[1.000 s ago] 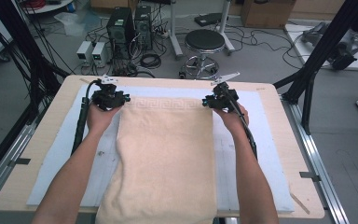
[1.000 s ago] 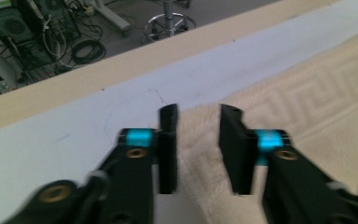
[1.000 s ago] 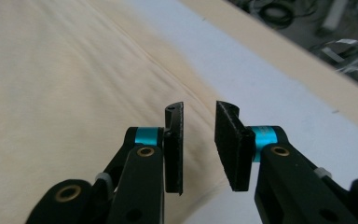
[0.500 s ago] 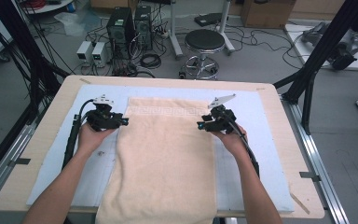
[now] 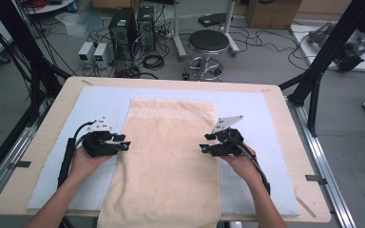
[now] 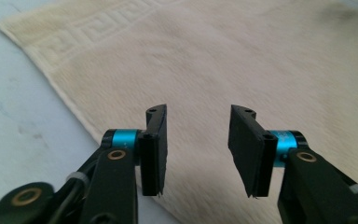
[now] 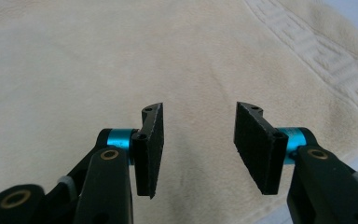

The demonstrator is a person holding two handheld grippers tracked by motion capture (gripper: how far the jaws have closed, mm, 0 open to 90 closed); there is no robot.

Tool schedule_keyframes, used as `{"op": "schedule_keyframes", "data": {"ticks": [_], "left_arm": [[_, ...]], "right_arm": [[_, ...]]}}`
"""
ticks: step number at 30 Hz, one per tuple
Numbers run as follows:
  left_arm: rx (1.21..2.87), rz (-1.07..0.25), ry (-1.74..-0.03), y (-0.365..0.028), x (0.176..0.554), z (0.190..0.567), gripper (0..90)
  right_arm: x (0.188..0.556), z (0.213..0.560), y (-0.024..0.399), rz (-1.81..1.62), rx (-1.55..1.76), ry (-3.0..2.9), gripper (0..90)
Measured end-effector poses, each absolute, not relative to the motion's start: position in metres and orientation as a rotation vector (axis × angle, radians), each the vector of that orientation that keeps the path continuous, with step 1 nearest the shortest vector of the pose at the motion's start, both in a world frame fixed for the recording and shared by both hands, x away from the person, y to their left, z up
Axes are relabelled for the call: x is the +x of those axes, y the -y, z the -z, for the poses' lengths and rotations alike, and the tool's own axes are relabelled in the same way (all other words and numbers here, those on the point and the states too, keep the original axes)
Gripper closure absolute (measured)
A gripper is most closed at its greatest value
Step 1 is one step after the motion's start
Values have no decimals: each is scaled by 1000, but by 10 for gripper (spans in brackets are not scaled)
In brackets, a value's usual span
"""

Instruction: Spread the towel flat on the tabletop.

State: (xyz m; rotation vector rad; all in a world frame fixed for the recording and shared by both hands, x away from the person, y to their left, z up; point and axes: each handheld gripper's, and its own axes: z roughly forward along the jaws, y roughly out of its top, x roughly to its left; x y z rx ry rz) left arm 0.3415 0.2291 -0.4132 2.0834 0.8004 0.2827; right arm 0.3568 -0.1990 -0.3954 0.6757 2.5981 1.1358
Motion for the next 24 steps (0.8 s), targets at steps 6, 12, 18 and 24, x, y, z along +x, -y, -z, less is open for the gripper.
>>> {"op": "schedule_keyframes", "data": {"ticks": [6,12,18,24], "left_arm": [[2110,-275,-777,-234,319,425,611],[2220,-233,-760,-232,311,435,647],[2218,-270,-763,-233,304,436,666],[2229,-292,-767,-237,295,435,654]], "right_arm": [[340,406,201,-1117,628,-2621,546],[328,421,202,-1087,613,-2679,631],[322,433,198,-1032,586,-2716,641],[321,433,204,-1047,624,-2718,630]]}}
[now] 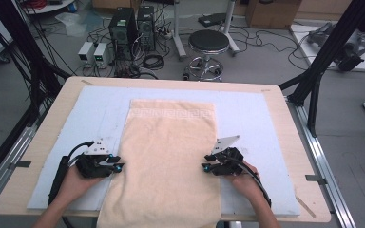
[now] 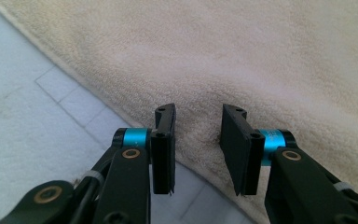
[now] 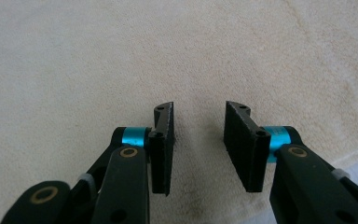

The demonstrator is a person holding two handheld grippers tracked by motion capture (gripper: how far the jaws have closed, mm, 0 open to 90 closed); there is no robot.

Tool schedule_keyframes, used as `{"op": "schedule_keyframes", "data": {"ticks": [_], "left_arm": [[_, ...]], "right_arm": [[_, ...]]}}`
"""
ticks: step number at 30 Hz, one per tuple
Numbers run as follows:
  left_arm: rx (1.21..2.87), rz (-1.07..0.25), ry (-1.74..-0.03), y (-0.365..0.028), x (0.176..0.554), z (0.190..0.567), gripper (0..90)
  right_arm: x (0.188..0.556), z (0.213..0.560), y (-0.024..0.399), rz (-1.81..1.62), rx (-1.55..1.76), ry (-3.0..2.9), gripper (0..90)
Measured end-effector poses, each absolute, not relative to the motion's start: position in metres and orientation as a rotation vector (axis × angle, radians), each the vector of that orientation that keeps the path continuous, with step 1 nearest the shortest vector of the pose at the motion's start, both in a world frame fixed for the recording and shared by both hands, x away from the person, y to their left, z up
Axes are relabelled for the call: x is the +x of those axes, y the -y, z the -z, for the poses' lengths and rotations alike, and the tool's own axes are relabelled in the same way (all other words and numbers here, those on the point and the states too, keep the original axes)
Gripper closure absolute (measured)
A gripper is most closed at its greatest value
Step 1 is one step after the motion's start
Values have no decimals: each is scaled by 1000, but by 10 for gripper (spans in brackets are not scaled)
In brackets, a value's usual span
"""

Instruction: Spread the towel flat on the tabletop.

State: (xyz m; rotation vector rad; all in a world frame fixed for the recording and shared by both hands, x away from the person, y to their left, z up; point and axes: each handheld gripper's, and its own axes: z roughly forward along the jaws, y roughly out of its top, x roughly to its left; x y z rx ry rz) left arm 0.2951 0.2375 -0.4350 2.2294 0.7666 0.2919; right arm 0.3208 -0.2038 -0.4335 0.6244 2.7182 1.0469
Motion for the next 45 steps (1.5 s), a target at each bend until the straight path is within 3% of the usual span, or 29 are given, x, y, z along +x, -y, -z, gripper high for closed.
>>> {"op": "schedule_keyframes", "data": {"ticks": [7,12,18,25,40,45], "left_arm": [[2223,-310,-779,-242,290,435,650],[2203,-285,-791,-241,292,434,563],[2152,-249,-744,-232,295,429,553],[2217,-251,-715,-217,296,434,554],[2212,-291,-716,-231,280,438,566],[2206,-299,-702,-231,280,438,543]], "right_arm": [[318,435,212,-1067,656,-2719,626],[316,434,213,-1077,670,-2716,601],[313,433,206,-1130,604,-2723,563],[312,436,206,-1091,618,-2736,551],[307,438,211,-1106,643,-2712,547],[306,438,210,-1112,645,-2713,506]]}}
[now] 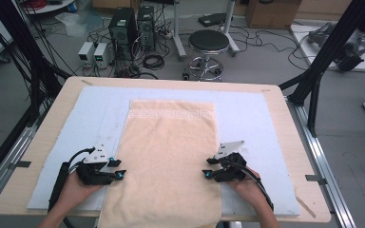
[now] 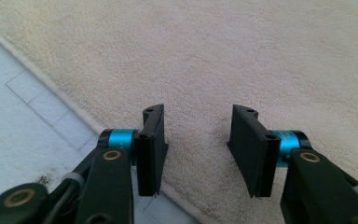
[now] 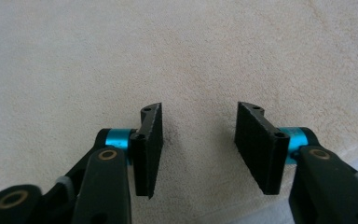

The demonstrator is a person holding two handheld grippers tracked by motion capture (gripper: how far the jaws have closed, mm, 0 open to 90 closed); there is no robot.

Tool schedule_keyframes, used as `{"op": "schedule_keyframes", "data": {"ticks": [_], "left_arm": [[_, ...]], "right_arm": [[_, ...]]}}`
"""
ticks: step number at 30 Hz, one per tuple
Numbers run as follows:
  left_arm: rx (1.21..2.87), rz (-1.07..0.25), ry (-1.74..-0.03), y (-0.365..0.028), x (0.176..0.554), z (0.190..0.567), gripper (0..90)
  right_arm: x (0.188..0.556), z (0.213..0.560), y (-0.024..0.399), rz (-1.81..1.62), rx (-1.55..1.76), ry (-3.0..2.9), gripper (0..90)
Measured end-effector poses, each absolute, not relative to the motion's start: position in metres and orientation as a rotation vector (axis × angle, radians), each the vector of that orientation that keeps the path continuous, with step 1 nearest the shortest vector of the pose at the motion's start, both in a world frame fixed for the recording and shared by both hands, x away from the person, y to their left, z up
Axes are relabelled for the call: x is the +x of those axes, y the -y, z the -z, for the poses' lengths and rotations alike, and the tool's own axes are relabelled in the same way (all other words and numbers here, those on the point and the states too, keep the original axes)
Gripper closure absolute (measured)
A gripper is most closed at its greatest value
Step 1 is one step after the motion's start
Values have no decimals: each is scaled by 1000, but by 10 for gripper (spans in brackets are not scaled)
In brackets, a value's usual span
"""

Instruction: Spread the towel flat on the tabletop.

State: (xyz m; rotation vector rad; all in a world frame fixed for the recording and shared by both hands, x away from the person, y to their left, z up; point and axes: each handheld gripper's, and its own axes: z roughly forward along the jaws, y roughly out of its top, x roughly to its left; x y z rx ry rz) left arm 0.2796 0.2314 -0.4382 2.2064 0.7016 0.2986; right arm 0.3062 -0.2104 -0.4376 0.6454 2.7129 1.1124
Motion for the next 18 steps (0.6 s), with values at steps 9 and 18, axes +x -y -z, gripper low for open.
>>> {"op": "schedule_keyframes", "data": {"ticks": [9,18], "left_arm": [[2107,-297,-758,-238,285,430,449],[2057,-311,-762,-229,291,421,387]], "right_arm": [[307,430,218,-1190,727,-2636,398],[309,416,223,-1259,776,-2531,298]]}}
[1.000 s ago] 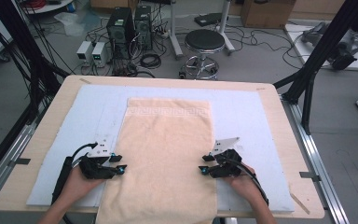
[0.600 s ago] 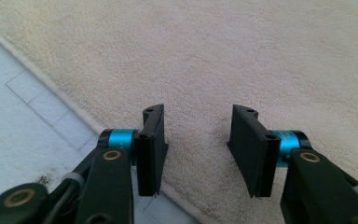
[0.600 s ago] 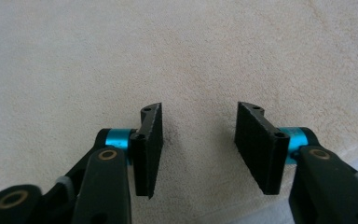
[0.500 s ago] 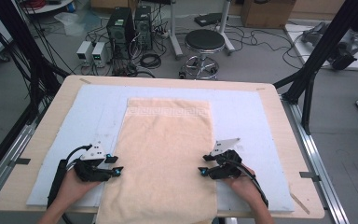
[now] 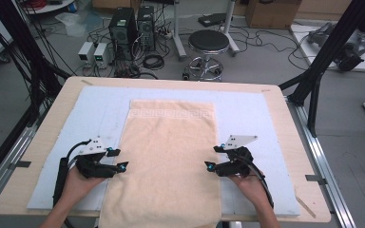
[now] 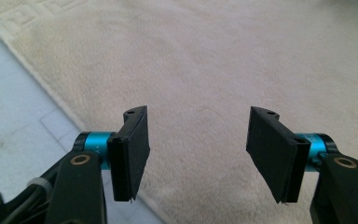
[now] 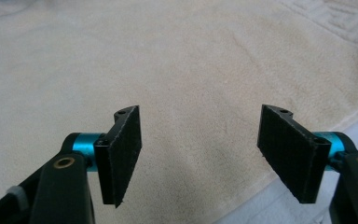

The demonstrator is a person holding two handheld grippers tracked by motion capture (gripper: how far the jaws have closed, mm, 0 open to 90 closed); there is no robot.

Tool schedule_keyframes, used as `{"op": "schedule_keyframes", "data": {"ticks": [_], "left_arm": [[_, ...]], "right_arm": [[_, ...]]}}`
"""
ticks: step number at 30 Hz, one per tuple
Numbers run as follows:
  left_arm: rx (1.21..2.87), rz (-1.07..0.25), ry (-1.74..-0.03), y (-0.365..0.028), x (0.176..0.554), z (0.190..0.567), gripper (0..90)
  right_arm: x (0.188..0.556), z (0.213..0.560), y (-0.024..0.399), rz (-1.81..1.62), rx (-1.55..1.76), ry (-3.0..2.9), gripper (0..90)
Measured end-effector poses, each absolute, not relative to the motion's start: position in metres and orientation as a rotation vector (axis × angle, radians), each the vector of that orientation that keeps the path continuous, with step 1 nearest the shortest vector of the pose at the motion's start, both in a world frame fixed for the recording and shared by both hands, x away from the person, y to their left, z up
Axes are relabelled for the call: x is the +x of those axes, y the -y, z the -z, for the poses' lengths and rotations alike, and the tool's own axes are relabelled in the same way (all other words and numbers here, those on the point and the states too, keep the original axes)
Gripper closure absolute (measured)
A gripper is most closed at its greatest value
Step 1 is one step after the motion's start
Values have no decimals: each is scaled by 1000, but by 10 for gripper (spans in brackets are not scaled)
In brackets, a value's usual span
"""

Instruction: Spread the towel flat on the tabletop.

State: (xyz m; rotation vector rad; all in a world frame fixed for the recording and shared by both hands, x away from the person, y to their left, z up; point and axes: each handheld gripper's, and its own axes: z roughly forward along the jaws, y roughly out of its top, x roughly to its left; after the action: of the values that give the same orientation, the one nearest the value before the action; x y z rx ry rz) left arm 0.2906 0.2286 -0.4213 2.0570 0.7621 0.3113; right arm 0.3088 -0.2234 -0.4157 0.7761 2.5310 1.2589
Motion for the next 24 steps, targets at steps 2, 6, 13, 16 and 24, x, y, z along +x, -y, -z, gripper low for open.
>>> {"op": "schedule_keyframes", "data": {"ticks": [2,6,13,16,24], "left_arm": [[2056,-311,-760,-228,292,421,368],[2043,-309,-776,-228,292,420,302],[2029,-309,-780,-230,293,419,259],[2030,-318,-791,-230,293,419,223],[2024,-301,-808,-229,298,420,147]], "right_arm": [[309,414,223,-1255,775,-2512,273],[308,411,222,-1239,775,-2482,245],[308,408,220,-1246,772,-2460,221],[308,407,219,-1256,779,-2457,219],[308,406,219,-1269,779,-2459,210]]}}
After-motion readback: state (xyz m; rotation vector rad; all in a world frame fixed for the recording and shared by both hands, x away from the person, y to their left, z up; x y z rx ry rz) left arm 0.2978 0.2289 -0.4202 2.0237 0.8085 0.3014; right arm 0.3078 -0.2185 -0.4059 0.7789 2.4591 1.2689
